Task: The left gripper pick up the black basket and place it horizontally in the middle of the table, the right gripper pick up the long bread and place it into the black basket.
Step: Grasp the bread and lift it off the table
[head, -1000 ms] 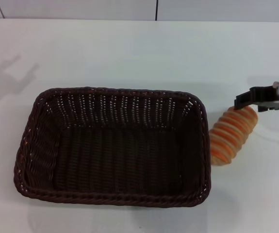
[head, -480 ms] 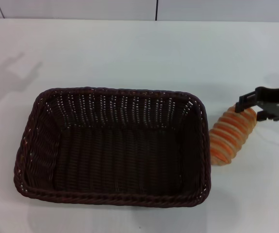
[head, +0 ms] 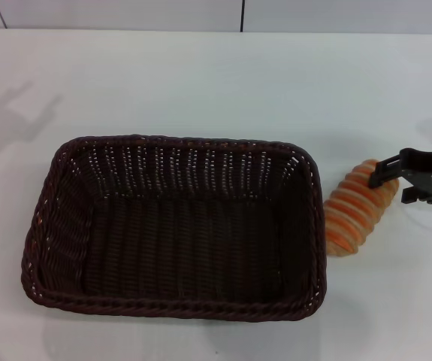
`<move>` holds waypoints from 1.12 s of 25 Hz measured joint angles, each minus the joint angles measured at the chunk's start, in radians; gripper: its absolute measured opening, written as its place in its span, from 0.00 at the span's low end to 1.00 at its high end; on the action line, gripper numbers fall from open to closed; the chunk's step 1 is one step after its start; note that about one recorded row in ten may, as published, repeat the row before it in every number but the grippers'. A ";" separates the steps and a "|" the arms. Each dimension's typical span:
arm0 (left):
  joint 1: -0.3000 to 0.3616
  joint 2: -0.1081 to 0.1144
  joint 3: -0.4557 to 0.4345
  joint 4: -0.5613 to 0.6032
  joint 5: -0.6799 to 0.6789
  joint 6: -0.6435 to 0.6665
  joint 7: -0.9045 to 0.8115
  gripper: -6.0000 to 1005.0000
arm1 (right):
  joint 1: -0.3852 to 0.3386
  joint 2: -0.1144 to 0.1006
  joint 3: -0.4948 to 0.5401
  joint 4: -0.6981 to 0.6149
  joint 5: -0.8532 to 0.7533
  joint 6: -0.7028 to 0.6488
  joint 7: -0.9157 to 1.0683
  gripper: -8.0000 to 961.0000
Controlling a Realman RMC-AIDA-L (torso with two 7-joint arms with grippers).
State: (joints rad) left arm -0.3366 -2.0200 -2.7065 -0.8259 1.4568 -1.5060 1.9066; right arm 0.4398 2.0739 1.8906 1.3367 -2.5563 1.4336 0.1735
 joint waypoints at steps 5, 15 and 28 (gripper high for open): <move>0.012 0.002 0.000 -0.001 -0.013 -0.008 0.000 0.63 | 0.007 0.000 -0.006 -0.022 -0.001 -0.017 0.000 0.52; 0.018 0.003 -0.014 -0.001 -0.015 -0.025 0.000 0.63 | 0.042 0.001 -0.044 -0.062 0.030 -0.055 -0.009 0.51; 0.021 0.001 -0.024 -0.004 -0.015 -0.042 0.000 0.63 | 0.096 0.000 -0.057 -0.156 0.069 -0.108 -0.044 0.49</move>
State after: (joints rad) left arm -0.3155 -2.0186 -2.7306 -0.8298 1.4418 -1.5481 1.9068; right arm 0.5360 2.0742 1.8331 1.1806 -2.4871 1.3252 0.1296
